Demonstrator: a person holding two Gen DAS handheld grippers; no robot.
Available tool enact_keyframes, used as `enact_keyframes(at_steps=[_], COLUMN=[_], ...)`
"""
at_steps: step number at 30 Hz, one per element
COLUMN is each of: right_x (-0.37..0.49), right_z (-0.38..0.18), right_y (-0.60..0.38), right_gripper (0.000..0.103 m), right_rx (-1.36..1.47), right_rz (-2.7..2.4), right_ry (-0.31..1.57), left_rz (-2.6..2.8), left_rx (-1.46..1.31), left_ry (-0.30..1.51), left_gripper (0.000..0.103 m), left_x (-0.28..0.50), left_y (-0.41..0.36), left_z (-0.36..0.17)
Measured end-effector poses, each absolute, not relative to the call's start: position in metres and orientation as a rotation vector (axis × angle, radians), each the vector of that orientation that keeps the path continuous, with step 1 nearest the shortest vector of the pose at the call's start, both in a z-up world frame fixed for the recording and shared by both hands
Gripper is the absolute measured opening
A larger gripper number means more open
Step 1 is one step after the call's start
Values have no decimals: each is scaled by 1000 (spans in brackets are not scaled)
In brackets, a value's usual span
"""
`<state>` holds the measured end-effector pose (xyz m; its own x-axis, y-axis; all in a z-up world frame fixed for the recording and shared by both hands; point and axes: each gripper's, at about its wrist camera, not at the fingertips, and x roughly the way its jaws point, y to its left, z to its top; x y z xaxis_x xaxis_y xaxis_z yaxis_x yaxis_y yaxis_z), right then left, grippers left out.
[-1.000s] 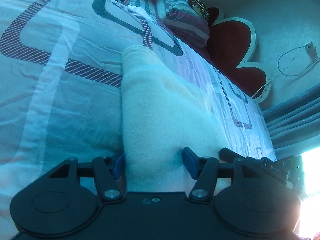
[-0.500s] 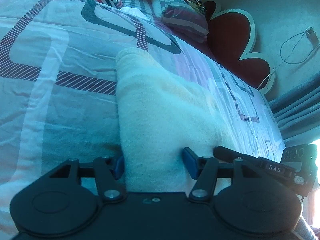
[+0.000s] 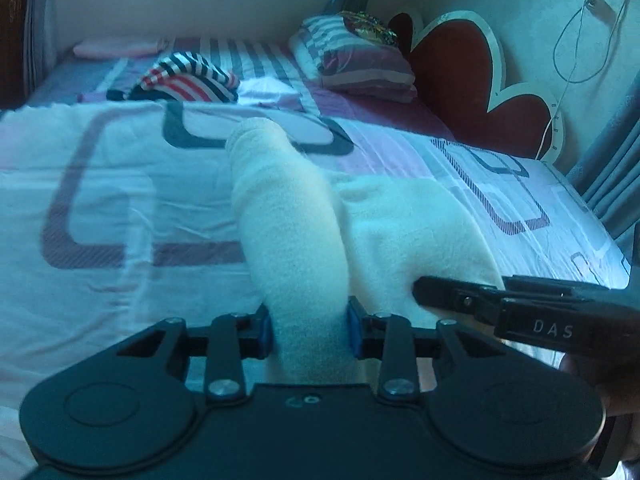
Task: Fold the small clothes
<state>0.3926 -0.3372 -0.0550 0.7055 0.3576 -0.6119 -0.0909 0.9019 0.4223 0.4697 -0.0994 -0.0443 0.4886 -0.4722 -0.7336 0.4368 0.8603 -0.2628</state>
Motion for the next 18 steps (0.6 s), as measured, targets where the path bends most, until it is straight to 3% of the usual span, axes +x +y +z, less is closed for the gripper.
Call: enact_keyframes(at_steps=[8, 15, 18], right_x=[399, 398, 398], right_z=[-28, -50, -63], right_y=[-232, -138, -113], right_gripper=[32, 32, 32], right_rx=[325, 368, 377], right_rz=[366, 426, 431], right_ry=[739, 811, 845], left_rz=[-490, -444, -451], left_rx=[-57, -108, -134], left_ry=[890, 958, 1010], left_gripper=[33, 33, 39], left_x=[455, 438, 439], left_y=[12, 111, 137], left_z=[-25, -37, -53])
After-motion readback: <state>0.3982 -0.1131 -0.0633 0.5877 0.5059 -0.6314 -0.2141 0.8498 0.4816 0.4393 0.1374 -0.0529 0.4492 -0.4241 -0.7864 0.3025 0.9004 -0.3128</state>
